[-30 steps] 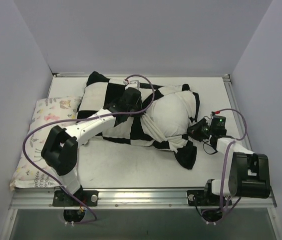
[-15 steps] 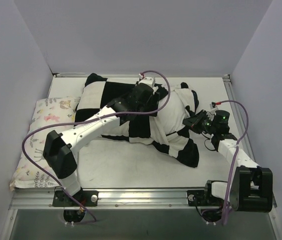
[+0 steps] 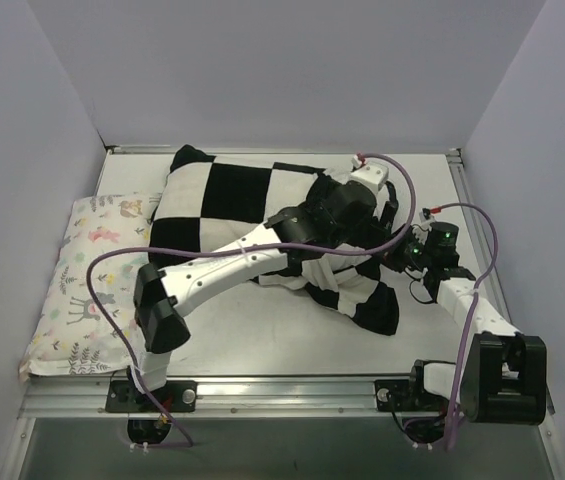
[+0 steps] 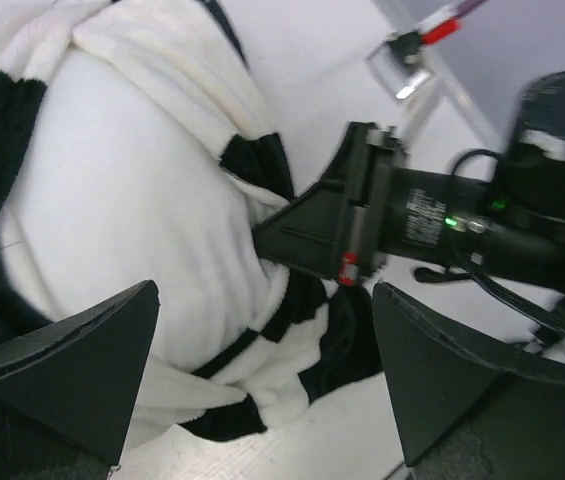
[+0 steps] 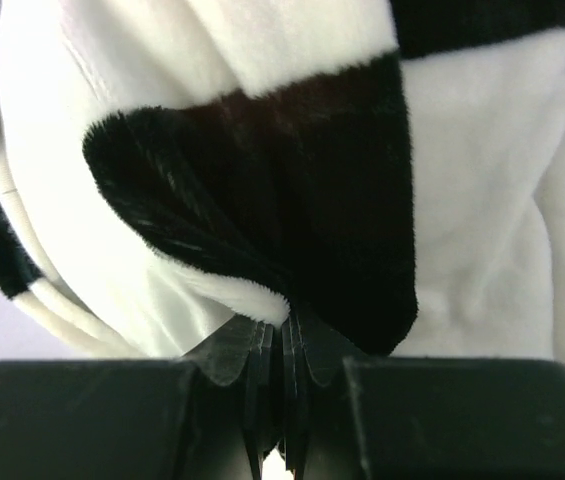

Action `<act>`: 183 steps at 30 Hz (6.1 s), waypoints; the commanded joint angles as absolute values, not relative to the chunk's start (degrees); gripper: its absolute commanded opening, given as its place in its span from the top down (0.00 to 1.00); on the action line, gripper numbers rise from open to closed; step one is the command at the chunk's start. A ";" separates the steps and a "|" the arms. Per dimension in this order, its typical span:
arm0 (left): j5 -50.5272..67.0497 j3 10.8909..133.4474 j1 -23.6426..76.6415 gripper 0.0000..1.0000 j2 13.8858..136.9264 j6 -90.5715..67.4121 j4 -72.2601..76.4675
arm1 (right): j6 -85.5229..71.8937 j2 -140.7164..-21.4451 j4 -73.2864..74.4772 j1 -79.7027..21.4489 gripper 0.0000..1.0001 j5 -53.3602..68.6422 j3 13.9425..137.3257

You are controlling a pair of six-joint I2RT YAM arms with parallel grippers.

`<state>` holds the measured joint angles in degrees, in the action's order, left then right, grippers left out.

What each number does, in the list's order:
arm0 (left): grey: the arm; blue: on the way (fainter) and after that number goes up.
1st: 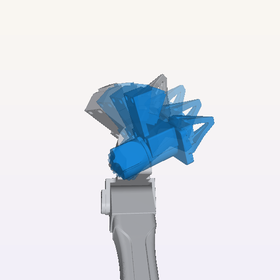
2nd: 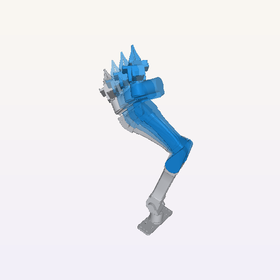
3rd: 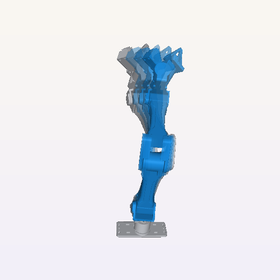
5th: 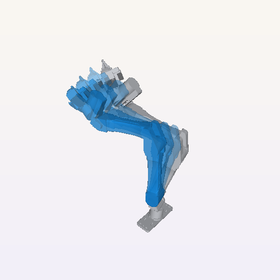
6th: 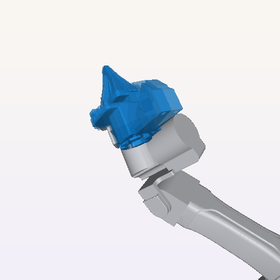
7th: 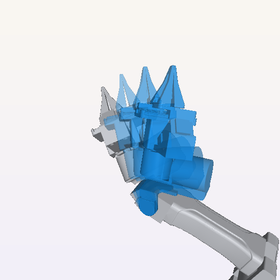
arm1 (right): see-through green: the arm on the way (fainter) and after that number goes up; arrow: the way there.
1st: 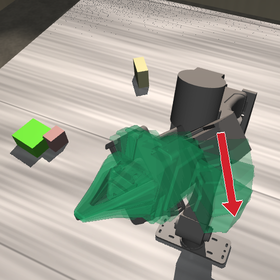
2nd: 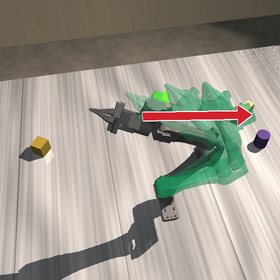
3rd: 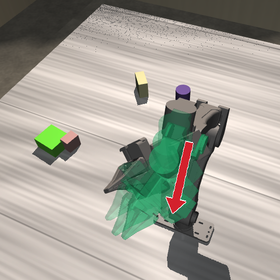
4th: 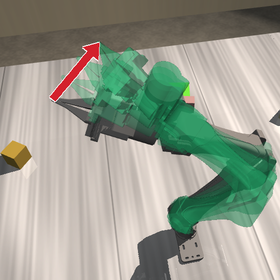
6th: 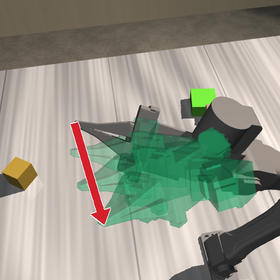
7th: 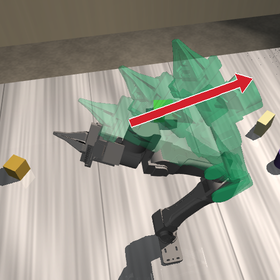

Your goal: Remove the pillowcase from the pillow

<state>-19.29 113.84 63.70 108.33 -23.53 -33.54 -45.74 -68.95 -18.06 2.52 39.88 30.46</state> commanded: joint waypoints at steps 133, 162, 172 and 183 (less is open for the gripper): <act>-1.23 62.93 49.31 1.00 62.03 -44.82 -13.81 | -42.27 -81.66 -0.98 -2.56 0.42 19.87 53.44; -1.05 99.58 54.49 0.99 104.59 -43.94 -13.09 | -32.43 -42.29 16.17 -22.94 0.01 0.18 36.22; -0.44 102.30 54.58 0.99 106.35 -43.95 -13.97 | -33.66 -40.43 14.25 -22.85 0.01 -2.82 31.12; -0.09 105.38 56.87 1.00 108.54 -44.47 -14.15 | -34.63 -48.69 1.77 -22.76 0.01 8.79 29.53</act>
<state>-1.15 100.33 55.64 109.19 -44.12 -20.88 -34.30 -46.85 4.10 -22.52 4.49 31.40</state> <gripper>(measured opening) 0.009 0.991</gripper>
